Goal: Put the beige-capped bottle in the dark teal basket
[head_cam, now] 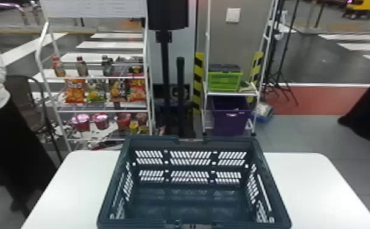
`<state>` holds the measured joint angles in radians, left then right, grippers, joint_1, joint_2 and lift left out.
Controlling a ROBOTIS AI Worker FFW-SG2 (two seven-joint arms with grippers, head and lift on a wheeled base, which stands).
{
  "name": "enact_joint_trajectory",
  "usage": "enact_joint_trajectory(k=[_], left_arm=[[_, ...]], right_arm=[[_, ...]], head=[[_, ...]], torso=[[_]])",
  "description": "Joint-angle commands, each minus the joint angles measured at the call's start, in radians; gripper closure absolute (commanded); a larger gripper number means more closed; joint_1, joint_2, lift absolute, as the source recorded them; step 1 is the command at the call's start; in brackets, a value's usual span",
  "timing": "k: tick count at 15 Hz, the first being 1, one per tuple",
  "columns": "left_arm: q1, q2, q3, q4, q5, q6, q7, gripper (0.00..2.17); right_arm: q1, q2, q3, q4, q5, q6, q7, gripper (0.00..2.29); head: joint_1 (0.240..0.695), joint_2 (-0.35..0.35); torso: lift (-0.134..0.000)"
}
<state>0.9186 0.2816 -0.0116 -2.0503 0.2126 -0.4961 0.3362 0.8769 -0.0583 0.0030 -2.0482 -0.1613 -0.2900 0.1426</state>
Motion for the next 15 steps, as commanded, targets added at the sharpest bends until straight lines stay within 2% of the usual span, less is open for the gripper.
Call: enact_joint_trajectory(k=[1, 9, 11, 15], left_arm=[[-0.003, 0.001, 0.001, -0.001, 0.001, 0.008, 0.0, 0.14], [-0.015, -0.001, 0.001, 0.009, 0.007, 0.011, 0.001, 0.14], [-0.017, 0.001, 0.001, 0.01, 0.007, 0.011, 0.001, 0.14], [-0.018, 0.001, 0.002, 0.012, 0.01, 0.011, 0.001, 0.14]], right_arm=[[-0.003, 0.0, 0.0, -0.001, 0.0, 0.001, 0.0, 2.13], [-0.003, 0.0, 0.002, -0.007, 0.003, 0.001, 0.0, 2.13], [0.005, 0.0, 0.002, -0.049, 0.003, 0.016, 0.0, 2.13], [-0.022, 0.0, 0.003, -0.175, 0.008, 0.157, -0.001, 2.13]], head=[[0.499, 0.0], [0.499, 0.0], [0.499, 0.0], [0.499, 0.0]], torso=[[0.0], [0.0], [0.0], [0.0]])
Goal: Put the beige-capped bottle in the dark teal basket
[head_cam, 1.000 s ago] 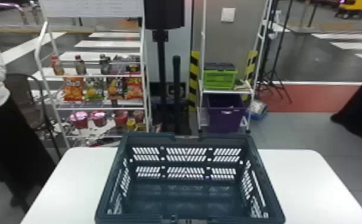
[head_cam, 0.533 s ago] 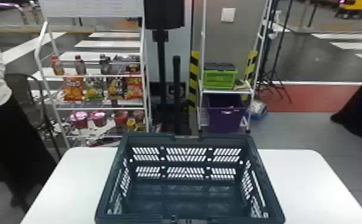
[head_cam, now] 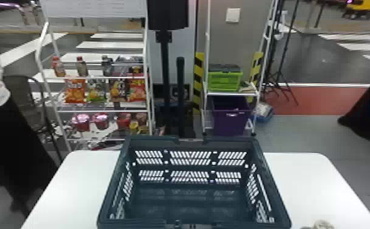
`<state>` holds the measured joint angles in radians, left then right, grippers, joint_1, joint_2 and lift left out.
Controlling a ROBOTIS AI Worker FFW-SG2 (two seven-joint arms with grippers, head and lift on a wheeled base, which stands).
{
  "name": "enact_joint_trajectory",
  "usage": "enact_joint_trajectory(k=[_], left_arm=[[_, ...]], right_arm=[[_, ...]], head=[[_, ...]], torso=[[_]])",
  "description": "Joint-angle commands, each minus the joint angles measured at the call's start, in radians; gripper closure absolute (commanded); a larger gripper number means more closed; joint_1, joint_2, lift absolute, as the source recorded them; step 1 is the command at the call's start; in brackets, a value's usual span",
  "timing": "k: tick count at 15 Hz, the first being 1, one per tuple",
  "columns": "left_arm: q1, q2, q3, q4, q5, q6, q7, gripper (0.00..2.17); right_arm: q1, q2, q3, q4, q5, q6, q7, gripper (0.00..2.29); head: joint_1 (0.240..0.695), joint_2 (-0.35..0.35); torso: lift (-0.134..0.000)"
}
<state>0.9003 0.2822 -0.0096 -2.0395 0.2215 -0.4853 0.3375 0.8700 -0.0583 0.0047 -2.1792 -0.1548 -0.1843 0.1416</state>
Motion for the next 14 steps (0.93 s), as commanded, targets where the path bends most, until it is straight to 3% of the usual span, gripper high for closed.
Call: enact_joint_trajectory(k=[1, 7, 14], left_arm=[[0.0, 0.002, 0.002, 0.001, 0.002, 0.0, 0.002, 0.14], [0.0, 0.003, 0.019, 0.009, 0.019, -0.006, -0.003, 0.14], [-0.001, 0.006, 0.028, 0.021, 0.038, -0.022, -0.012, 0.14]], right_arm=[[-0.034, 0.001, 0.004, -0.074, 0.003, 0.104, 0.0, 2.13], [-0.236, -0.002, 0.063, -0.244, 0.037, 0.567, -0.033, 2.13], [-0.663, -0.012, 0.182, -0.218, 0.064, 1.248, -0.117, 2.13]], head=[[0.499, 0.0], [0.499, 0.0], [0.499, 0.0]], torso=[[0.0], [0.0], [0.0]])
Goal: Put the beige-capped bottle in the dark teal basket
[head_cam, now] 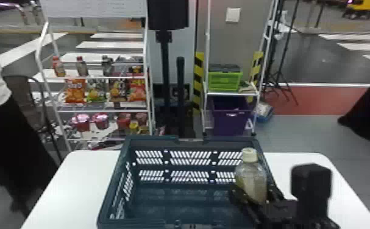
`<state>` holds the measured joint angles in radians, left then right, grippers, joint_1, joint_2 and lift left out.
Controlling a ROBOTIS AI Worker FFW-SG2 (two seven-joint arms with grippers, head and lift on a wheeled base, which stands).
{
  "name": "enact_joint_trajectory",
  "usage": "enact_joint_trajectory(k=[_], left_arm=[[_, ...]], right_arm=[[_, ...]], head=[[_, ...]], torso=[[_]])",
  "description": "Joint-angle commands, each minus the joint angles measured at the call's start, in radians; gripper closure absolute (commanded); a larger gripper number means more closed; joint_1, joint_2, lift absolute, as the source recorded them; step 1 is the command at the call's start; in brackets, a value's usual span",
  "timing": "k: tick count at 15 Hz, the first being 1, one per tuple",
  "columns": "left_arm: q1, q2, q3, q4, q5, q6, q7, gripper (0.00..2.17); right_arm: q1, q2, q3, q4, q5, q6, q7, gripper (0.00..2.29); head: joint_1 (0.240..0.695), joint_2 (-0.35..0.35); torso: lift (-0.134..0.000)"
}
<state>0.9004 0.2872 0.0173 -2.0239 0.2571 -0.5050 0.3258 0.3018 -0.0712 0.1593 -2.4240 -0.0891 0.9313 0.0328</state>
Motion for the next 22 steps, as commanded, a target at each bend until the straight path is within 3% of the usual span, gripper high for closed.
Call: enact_joint_trajectory(k=[1, 3, 6, 7, 14, 19, 20, 21, 22], left_arm=[[-0.001, 0.0, 0.001, 0.01, 0.004, -0.005, -0.002, 0.14], [-0.001, 0.0, 0.001, 0.019, 0.008, -0.011, -0.004, 0.14], [-0.005, 0.0, 0.003, 0.034, 0.017, -0.033, -0.007, 0.14], [-0.005, -0.002, 0.003, 0.037, 0.019, -0.039, -0.007, 0.14], [0.005, -0.002, 0.013, 0.03, 0.021, -0.057, -0.007, 0.14], [0.009, -0.002, 0.018, 0.025, 0.022, -0.063, -0.007, 0.14], [0.011, -0.002, 0.021, 0.022, 0.022, -0.063, -0.007, 0.14], [0.011, -0.002, 0.021, 0.021, 0.022, -0.06, -0.007, 0.14], [0.012, -0.002, 0.023, 0.019, 0.022, -0.06, -0.007, 0.14]], right_arm=[[-0.148, 0.004, 0.049, 0.049, -0.004, 0.2, -0.03, 2.13], [-0.26, 0.016, 0.095, 0.112, -0.014, 0.366, -0.059, 2.13], [-0.374, 0.068, 0.106, 0.246, -0.021, 0.455, -0.063, 2.13], [-0.406, 0.072, 0.114, 0.284, -0.021, 0.461, -0.067, 2.13], [-0.578, 0.072, 0.131, 0.549, -0.089, 0.51, -0.085, 2.13], [-0.596, 0.072, 0.128, 0.595, -0.124, 0.516, -0.085, 2.12], [-0.596, 0.072, 0.126, 0.594, -0.133, 0.525, -0.085, 1.99], [-0.596, 0.072, 0.124, 0.594, -0.144, 0.535, -0.085, 1.66], [-0.596, 0.072, 0.124, 0.591, -0.152, 0.538, -0.085, 0.75]], head=[[0.499, 0.0], [0.499, 0.0], [0.499, 0.0], [0.499, 0.0], [0.499, 0.0], [0.499, 0.0], [0.499, 0.0], [0.499, 0.0], [0.499, 0.0]], torso=[[0.0], [0.0], [0.0], [0.0], [0.0], [0.0], [0.0], [0.0], [0.0]])
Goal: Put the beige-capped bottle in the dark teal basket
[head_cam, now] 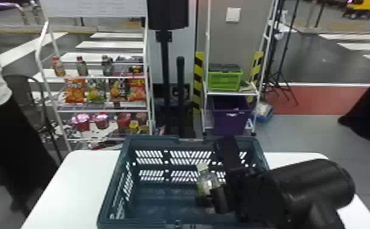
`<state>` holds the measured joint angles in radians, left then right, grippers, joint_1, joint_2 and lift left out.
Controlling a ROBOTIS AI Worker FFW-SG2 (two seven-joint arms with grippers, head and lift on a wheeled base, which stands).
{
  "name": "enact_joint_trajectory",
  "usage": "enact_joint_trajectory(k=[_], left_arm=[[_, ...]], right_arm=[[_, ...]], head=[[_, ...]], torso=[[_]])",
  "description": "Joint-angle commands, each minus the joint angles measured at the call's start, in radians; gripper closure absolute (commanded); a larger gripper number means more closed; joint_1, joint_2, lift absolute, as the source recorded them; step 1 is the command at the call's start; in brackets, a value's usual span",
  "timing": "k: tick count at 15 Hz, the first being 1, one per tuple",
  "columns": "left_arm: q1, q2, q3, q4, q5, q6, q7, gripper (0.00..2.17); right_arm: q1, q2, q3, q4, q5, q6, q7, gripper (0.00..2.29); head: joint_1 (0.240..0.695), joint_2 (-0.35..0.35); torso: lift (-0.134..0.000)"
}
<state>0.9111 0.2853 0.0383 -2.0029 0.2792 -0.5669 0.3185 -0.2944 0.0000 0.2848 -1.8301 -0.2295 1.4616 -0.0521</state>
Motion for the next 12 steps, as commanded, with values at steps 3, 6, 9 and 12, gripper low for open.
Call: enact_joint_trajectory(k=[3, 6, 9, 12], left_arm=[[0.006, 0.0, 0.003, -0.005, 0.0, -0.001, -0.001, 0.14], [0.011, 0.0, 0.008, -0.004, 0.002, -0.007, -0.001, 0.14], [0.014, 0.0, 0.008, 0.001, 0.008, -0.026, -0.006, 0.14], [0.015, -0.002, 0.008, 0.006, 0.008, -0.035, -0.007, 0.14]], right_arm=[[0.003, 0.001, -0.004, -0.008, -0.021, 0.02, -0.002, 0.0], [0.018, 0.001, -0.007, -0.035, -0.022, 0.02, -0.002, 0.05], [0.055, 0.001, -0.01, -0.13, -0.016, 0.01, -0.002, 0.05], [0.149, -0.002, -0.007, -0.265, 0.002, -0.14, 0.002, 0.05]], head=[[0.499, 0.0], [0.499, 0.0], [0.499, 0.0], [0.499, 0.0]], torso=[[0.0], [0.0], [0.0], [0.0]])
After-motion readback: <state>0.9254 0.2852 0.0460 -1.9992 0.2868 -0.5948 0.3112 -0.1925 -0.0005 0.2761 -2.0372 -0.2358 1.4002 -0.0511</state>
